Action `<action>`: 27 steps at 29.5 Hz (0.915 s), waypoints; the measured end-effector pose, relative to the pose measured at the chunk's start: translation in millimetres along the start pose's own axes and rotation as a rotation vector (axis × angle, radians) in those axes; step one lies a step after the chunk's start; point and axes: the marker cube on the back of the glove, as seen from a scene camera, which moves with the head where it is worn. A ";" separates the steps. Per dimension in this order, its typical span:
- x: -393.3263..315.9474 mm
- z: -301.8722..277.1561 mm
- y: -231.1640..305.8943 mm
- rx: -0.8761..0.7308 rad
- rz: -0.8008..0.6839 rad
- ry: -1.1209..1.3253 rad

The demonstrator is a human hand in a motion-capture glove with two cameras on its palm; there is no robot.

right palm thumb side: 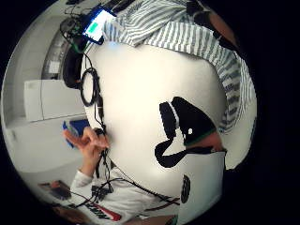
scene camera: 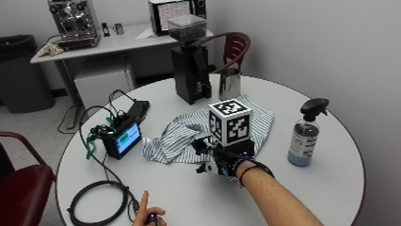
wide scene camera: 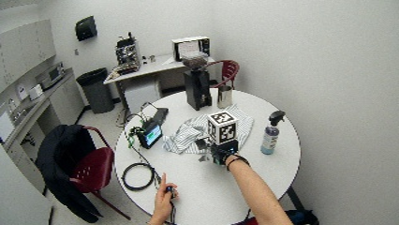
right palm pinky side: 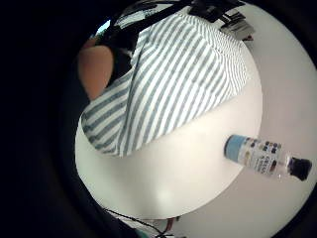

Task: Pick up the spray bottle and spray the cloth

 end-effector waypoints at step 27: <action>-42.9 3.5 19.7 0.050 -0.151 -0.041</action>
